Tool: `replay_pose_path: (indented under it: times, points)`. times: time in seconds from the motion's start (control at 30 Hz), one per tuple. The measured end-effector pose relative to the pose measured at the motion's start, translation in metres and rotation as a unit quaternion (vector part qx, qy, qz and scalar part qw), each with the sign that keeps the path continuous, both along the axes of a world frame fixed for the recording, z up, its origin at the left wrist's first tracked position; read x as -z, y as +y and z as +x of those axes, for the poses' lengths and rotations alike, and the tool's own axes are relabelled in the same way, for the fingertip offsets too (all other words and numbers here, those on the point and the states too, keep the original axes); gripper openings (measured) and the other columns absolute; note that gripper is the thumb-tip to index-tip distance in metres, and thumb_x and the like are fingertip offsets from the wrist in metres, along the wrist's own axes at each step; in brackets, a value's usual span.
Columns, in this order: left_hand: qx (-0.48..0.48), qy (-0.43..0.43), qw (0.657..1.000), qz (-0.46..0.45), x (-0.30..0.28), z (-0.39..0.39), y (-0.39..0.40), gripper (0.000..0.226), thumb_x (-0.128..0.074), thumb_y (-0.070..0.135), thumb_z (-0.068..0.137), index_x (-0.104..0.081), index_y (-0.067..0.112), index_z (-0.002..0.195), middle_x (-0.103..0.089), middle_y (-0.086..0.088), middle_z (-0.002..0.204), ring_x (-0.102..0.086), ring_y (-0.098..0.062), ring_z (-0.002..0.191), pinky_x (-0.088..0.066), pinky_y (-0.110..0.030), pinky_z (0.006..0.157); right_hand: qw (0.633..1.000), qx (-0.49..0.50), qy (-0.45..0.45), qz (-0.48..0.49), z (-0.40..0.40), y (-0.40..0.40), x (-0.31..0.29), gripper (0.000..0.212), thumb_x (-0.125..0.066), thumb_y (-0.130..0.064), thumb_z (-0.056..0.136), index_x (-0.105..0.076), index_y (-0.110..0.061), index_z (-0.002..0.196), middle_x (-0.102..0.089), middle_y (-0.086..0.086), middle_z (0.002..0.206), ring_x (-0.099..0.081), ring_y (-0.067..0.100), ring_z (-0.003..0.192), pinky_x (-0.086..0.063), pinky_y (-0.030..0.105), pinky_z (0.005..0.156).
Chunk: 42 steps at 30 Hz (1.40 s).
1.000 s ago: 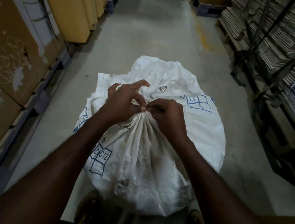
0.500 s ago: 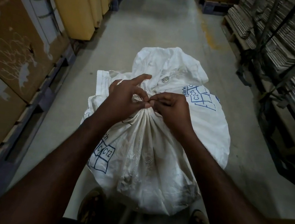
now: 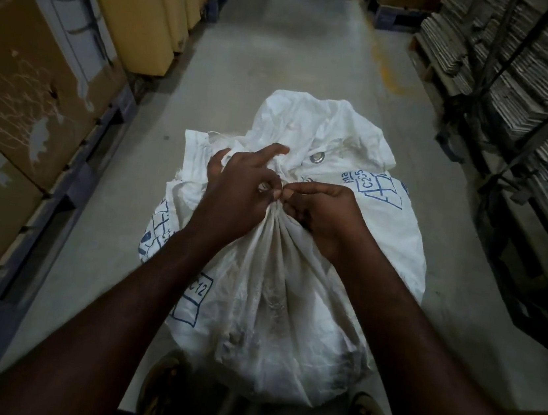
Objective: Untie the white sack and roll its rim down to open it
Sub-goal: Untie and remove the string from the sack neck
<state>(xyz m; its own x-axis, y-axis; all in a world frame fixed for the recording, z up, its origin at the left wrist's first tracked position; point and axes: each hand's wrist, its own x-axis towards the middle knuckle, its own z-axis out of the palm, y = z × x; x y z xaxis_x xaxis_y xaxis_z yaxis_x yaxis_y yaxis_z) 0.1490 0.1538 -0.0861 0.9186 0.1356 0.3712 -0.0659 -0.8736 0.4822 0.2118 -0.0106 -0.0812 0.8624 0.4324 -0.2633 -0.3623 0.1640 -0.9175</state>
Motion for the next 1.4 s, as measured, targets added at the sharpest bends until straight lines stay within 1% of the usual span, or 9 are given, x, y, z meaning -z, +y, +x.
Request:
replay_pose_path:
  times: [0.1,0.23,0.37,0.5,0.83,0.9,1.03,1.17,1.4]
  points:
    - [0.002,-0.014,1.000,-0.001,0.001,-0.004,-0.002,0.015,-0.071,0.020,0.088,-0.071,0.033,0.081,-0.051,0.026,0.156,-0.059,-0.012,0.131,-0.016,-0.060,0.124,0.999,0.003,0.034,0.010,-0.003,-0.001,-0.001,0.010,-0.073,0.013,0.086,-0.077,0.009,0.095,-0.075,0.022,0.086,-0.067,0.026,0.076,-0.059,0.027,0.074]
    - [-0.003,0.005,1.000,-0.018,0.003,0.001,0.002,0.010,-0.071,0.025,0.089,-0.070,0.032,0.081,-0.051,0.029,0.154,-0.062,-0.014,0.124,-0.020,-0.057,0.121,0.991,-0.012,-0.118,-0.060,0.000,-0.004,0.006,0.014,-0.081,0.005,0.083,-0.077,0.006,0.095,-0.078,0.025,0.089,-0.070,0.027,0.074,-0.059,0.032,0.072]
    - [0.030,0.039,0.998,-0.025,0.003,0.003,0.011,0.005,-0.077,0.031,0.091,-0.075,0.034,0.087,-0.048,0.028,0.159,-0.060,-0.017,0.130,-0.014,-0.055,0.123,0.901,-0.011,-0.341,-0.267,0.005,-0.007,0.012,0.014,-0.080,-0.005,0.082,-0.081,-0.015,0.092,-0.080,-0.001,0.078,-0.075,0.009,0.070,-0.062,0.032,0.074]
    - [0.040,0.030,0.999,-0.020,0.003,0.003,0.008,0.003,-0.077,0.037,0.089,-0.075,0.039,0.088,-0.049,0.035,0.152,-0.062,-0.013,0.121,-0.019,-0.062,0.123,0.840,-0.009,-0.446,-0.309,0.001,-0.010,0.016,0.017,-0.072,-0.005,0.086,-0.078,-0.019,0.092,-0.077,-0.006,0.078,-0.072,0.006,0.073,-0.058,0.032,0.075]
    - [0.020,0.009,0.978,-0.206,0.003,0.000,0.006,0.017,-0.072,0.044,0.083,-0.073,0.040,0.099,-0.049,0.054,0.132,-0.053,0.006,0.132,-0.032,-0.062,0.121,0.964,0.020,-0.247,-0.100,0.000,-0.007,0.016,0.006,-0.080,-0.005,0.085,-0.081,-0.009,0.090,-0.077,0.011,0.075,-0.068,0.020,0.065,-0.054,0.035,0.066]
    - [0.026,0.005,0.972,-0.235,0.006,-0.001,0.004,0.017,-0.073,0.046,0.083,-0.076,0.039,0.098,-0.049,0.053,0.134,-0.049,0.015,0.132,-0.035,-0.058,0.123,0.973,0.022,-0.218,-0.069,-0.004,-0.006,0.015,0.006,-0.079,-0.003,0.087,-0.080,-0.003,0.092,-0.076,0.016,0.078,-0.067,0.019,0.068,-0.053,0.032,0.065]
    - [-0.015,-0.006,0.948,-0.318,0.007,0.001,0.007,0.004,-0.077,0.027,0.090,-0.079,0.031,0.091,-0.056,0.022,0.145,-0.055,-0.001,0.138,-0.043,-0.031,0.119,0.983,0.064,-0.167,-0.028,-0.002,-0.011,0.015,0.008,-0.076,0.005,0.088,-0.076,0.008,0.095,-0.072,0.021,0.078,-0.062,0.020,0.067,-0.053,0.026,0.065]
    - [-0.015,0.016,0.952,-0.306,0.001,-0.001,0.011,0.005,-0.080,0.016,0.096,-0.080,0.021,0.094,-0.057,0.016,0.143,-0.054,0.025,0.117,-0.038,-0.001,0.097,0.985,0.054,-0.158,-0.039,-0.002,-0.018,0.016,0.007,-0.077,0.005,0.087,-0.076,0.007,0.093,-0.072,0.018,0.076,-0.063,0.021,0.068,-0.056,0.029,0.069]
    - [0.021,0.020,0.961,-0.274,-0.009,-0.005,0.010,0.004,-0.085,0.018,0.092,-0.083,0.021,0.093,-0.058,0.028,0.143,-0.055,0.021,0.121,-0.043,-0.006,0.096,0.987,0.051,-0.153,-0.022,-0.003,-0.019,0.014,0.012,-0.076,0.006,0.088,-0.074,0.009,0.100,-0.074,0.021,0.084,-0.067,0.024,0.075,-0.058,0.030,0.073]
